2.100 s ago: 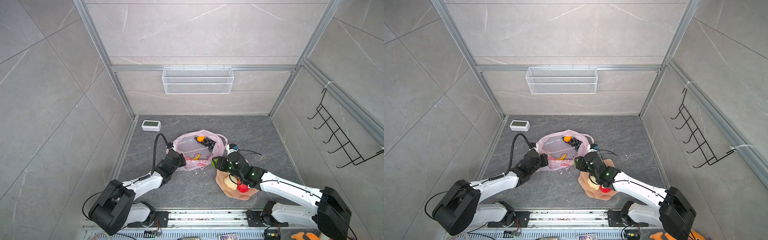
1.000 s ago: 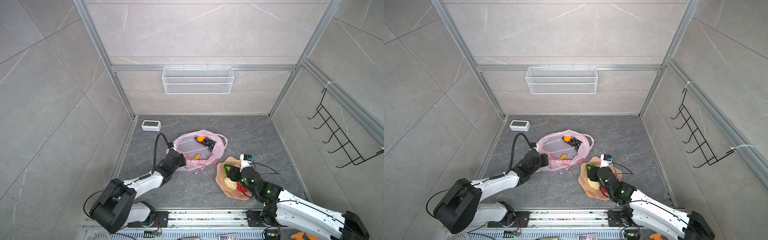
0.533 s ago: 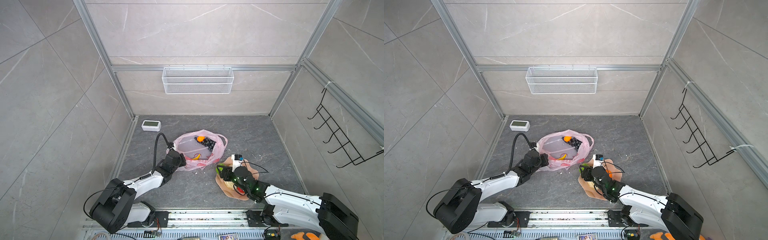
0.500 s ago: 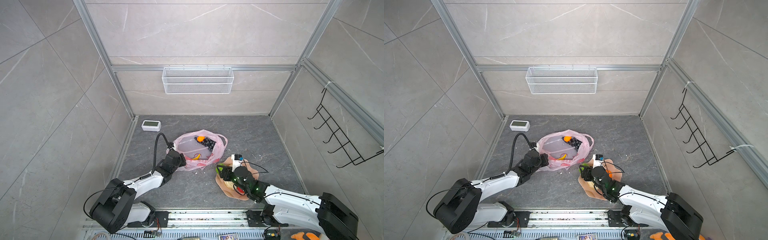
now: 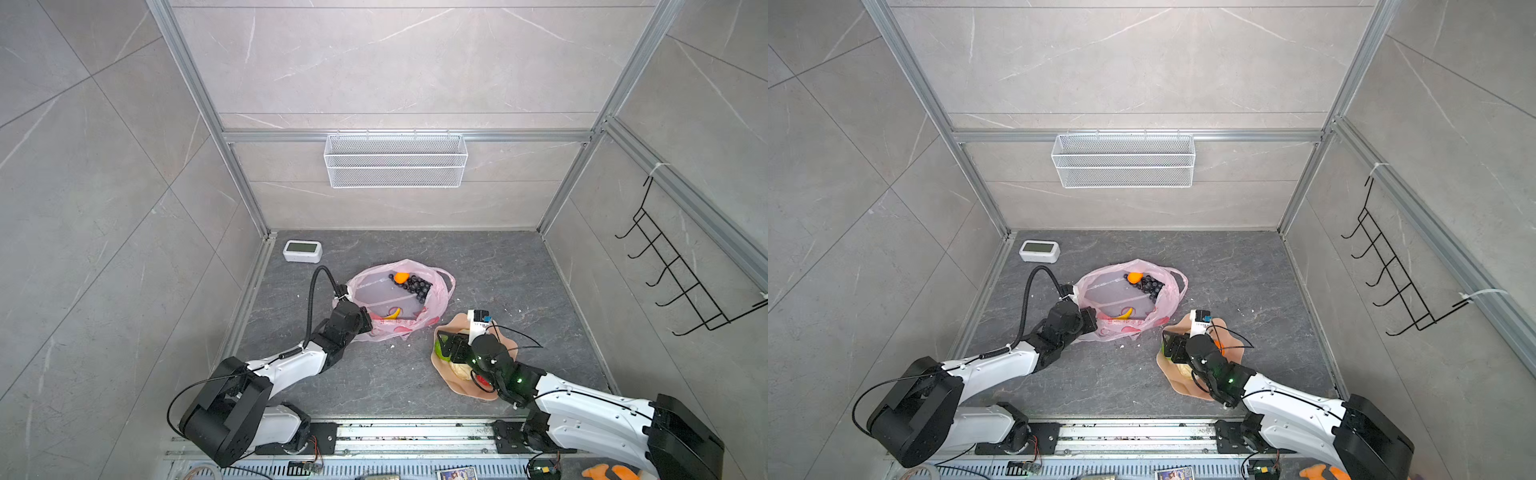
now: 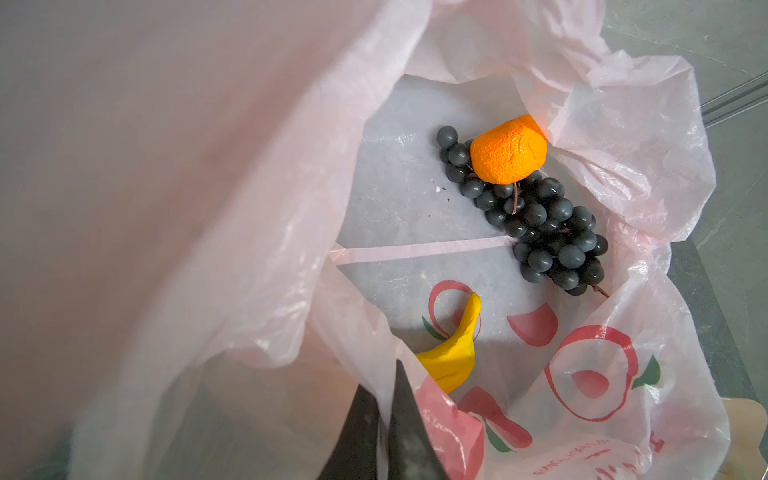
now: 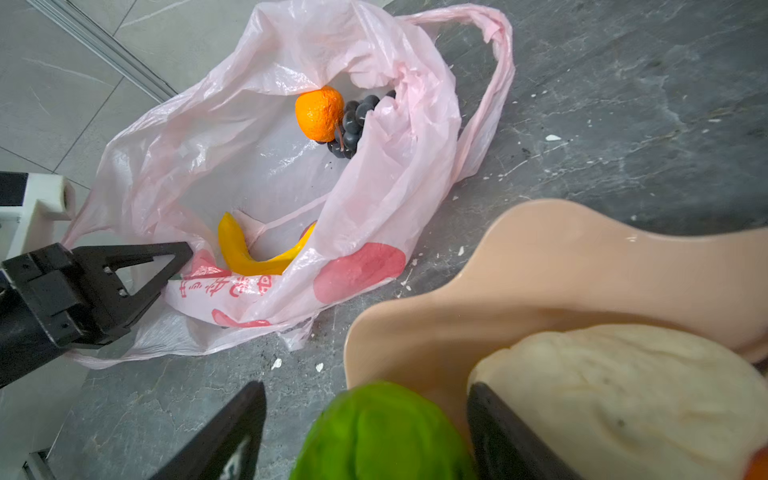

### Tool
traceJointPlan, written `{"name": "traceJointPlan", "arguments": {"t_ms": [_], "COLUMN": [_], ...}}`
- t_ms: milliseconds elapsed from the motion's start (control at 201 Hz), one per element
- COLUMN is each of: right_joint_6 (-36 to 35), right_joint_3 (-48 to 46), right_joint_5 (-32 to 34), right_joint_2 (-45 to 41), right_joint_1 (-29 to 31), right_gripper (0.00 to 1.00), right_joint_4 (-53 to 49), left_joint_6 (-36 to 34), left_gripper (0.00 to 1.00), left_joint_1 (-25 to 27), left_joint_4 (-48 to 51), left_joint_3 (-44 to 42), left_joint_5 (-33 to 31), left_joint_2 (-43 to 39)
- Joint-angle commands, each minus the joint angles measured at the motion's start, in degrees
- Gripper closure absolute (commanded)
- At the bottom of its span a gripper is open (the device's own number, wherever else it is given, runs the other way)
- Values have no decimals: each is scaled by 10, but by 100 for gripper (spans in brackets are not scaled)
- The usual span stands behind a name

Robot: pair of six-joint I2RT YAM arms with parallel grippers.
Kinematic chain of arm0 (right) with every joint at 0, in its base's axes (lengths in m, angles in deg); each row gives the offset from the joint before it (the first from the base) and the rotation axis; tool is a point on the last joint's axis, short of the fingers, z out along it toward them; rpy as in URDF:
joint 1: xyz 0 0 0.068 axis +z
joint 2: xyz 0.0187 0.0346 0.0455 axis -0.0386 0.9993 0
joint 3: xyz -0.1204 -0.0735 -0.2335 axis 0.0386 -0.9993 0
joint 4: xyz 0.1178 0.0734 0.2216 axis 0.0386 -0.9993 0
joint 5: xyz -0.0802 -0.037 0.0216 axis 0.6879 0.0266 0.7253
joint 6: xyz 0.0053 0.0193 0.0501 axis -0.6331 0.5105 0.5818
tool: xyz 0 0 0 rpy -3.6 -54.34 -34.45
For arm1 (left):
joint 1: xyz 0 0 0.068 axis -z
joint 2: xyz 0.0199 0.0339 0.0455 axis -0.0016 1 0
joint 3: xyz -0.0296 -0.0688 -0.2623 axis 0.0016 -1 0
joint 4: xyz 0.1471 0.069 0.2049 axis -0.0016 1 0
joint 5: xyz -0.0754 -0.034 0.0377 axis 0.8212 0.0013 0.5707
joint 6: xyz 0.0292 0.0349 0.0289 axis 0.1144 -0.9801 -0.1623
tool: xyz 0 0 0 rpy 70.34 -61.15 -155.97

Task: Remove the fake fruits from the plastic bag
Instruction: 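Lower the green fruit into the peach bowl and open the right gripper, then move the right gripper back into the bag toward the orange tangerine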

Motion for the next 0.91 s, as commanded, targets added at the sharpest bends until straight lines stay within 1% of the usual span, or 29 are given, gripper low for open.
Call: {"name": "traceJointPlan", "arguments": {"t_ms": [0,85,214,373,528,682,752,901], "right_joint_6": [-7,-6,-11,-12,-14,-5,1,4], "right_joint_3": [14,24,64,115,138,147,150,157], "right_joint_5": [19,24,24,31,5,1,7,17], "right_joint_2": [-9,-15,-18,2,48,89,94,78], "right_joint_1": [3,3,4,9,13,19,20,21], "right_gripper": [19,19,22,25,29,33,35,35], "right_joint_4": [-40,-60,-127,-207,-209,-204,-212,-231], "left_joint_6": [-16,-15,-15,-14,-14,-16,-19,-24], "left_gripper": [90,90,90,90,89,90,90,89], "left_joint_1": [2,2,2,2,2,2,2,2], "left_joint_4": [-6,-6,-6,-7,-9,-9,-9,-13], "left_joint_3": [21,21,22,22,23,24,27,34], "left_joint_5": [-1,-2,-1,2,3,3,7,31], "left_joint_2": [7,8,10,12,14,16,18,26]}}
